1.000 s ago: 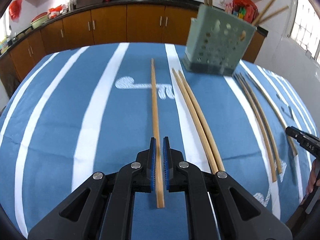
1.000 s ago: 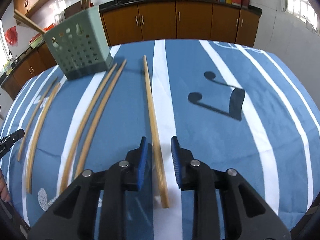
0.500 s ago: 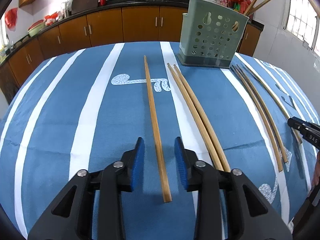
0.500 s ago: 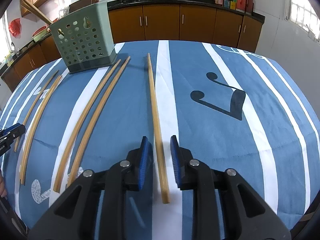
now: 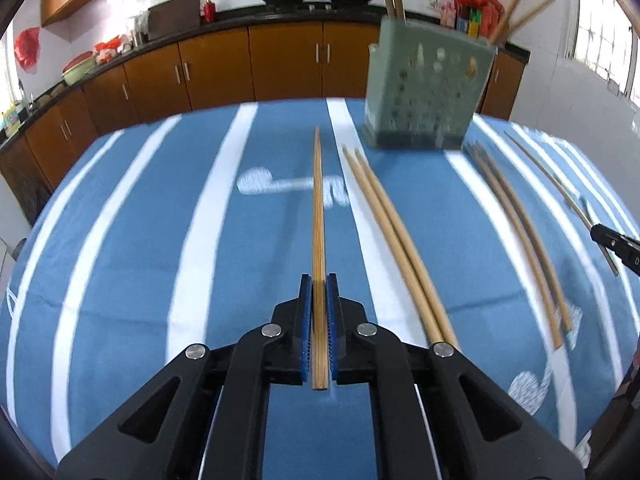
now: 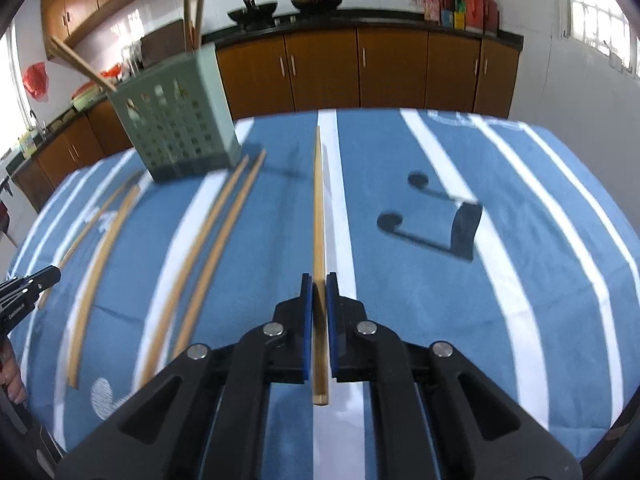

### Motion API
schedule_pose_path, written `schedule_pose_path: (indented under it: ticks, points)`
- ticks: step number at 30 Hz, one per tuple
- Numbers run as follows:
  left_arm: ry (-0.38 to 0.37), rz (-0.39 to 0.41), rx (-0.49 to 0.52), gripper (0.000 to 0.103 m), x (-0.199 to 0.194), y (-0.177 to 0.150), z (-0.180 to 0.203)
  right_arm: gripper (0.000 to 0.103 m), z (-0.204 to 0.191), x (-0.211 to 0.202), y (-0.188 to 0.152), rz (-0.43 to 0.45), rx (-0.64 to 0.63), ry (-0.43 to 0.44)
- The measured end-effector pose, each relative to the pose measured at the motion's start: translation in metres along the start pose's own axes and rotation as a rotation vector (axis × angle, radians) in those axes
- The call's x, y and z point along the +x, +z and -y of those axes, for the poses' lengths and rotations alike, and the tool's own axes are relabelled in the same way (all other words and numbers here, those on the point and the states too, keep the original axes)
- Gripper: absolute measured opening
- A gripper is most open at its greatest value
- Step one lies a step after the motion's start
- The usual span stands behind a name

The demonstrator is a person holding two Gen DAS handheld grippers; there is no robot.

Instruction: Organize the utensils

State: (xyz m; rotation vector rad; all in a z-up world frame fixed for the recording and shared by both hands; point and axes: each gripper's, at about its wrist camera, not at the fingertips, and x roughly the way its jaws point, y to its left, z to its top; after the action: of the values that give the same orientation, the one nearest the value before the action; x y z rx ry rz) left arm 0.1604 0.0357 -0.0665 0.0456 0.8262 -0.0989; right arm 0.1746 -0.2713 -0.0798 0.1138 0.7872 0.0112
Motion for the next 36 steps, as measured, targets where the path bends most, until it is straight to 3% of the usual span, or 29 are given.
schedule_pose_path:
  ticks: [5,11,15,36]
  points:
    - [-0.015,0.069,-0.013,0.007,-0.021,0.018,-0.005,0.008,0.000,-0.019,0.015,0.065,0.015,0.023]
    - [-0.014,0.075,-0.023,0.007,-0.020,0.024,-0.006,0.008,-0.002,-0.008,0.013,0.019,-0.001,0.005]
    - [-0.019,0.096,-0.041,0.007,-0.028,0.026,-0.009,0.008,-0.003,-0.013,0.014,0.042,0.008,0.014]
    - [-0.056,0.328,-0.138,0.007,-0.093,0.066,-0.024,0.008,-0.005,-0.107,0.068,0.423,0.040,0.051]
